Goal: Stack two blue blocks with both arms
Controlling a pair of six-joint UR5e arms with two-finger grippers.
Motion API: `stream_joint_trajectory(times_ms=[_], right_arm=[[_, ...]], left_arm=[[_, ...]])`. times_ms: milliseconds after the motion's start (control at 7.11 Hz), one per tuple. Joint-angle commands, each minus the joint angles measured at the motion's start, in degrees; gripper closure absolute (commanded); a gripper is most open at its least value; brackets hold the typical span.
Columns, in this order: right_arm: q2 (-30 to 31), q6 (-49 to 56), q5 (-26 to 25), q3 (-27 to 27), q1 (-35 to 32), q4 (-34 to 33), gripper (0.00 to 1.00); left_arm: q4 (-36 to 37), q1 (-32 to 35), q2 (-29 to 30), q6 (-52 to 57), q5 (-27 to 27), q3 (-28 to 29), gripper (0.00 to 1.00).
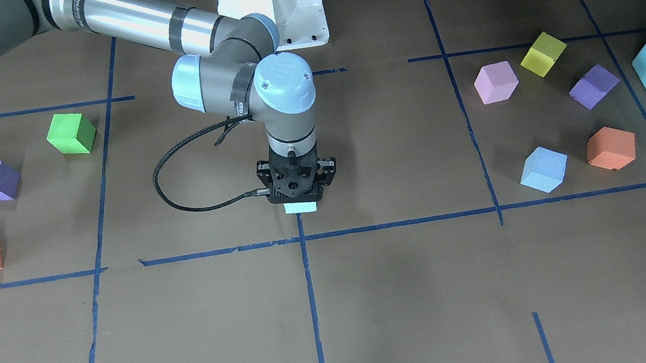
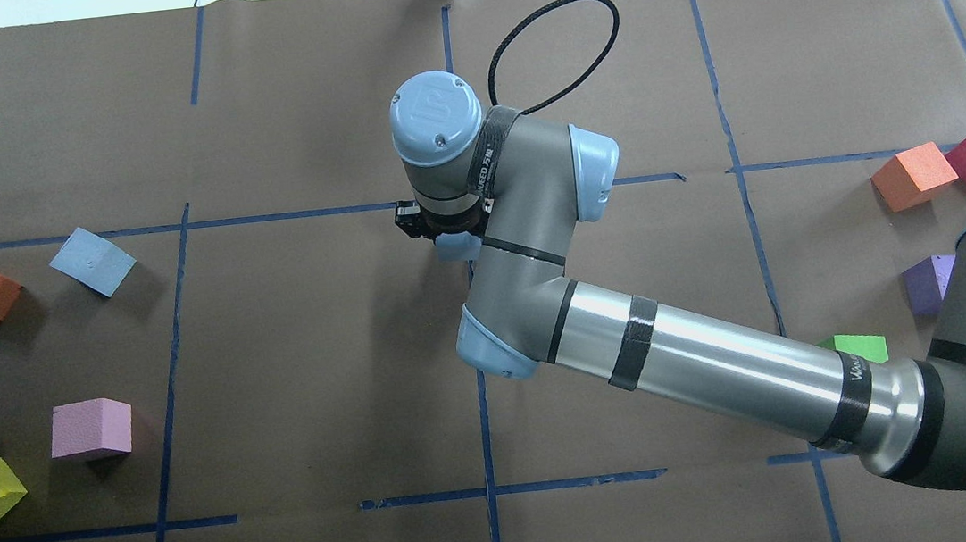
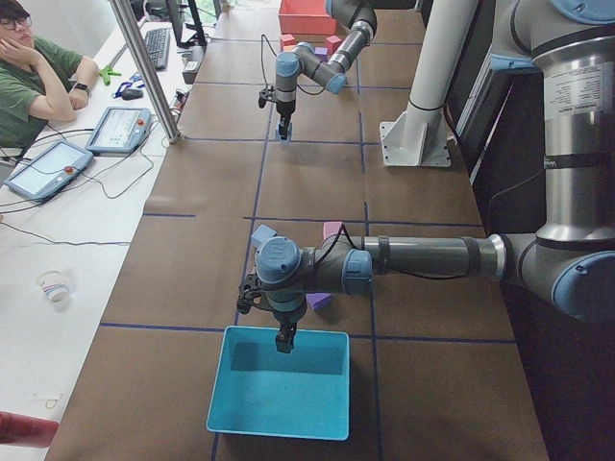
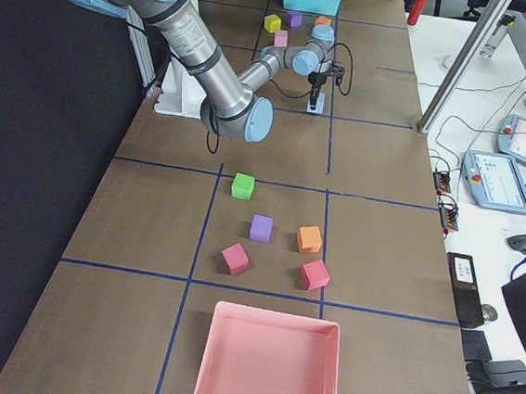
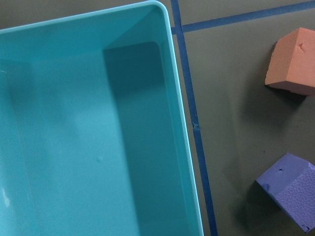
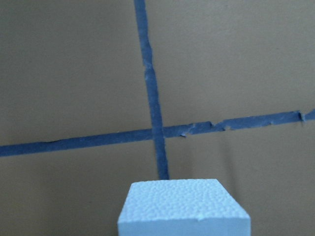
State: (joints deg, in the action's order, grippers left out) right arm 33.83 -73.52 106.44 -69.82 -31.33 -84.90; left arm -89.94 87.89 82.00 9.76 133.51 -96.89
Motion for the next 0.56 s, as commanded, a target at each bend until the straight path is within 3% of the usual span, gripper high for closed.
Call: stream_joint_trajectory(times_ms=[0, 422], right_arm=[[0.0, 0.5, -0.4, 0.3, 0.6, 0.0, 0.02], [-0.2, 2.9, 0.8, -1.8, -1.3, -0.2, 0.01]], left_arm=[[0.0, 0.0, 0.0, 0.0, 0.0, -0.1, 0.0], [-0.1, 0.0, 0.0, 0.0, 0.0, -0.1, 0.0]])
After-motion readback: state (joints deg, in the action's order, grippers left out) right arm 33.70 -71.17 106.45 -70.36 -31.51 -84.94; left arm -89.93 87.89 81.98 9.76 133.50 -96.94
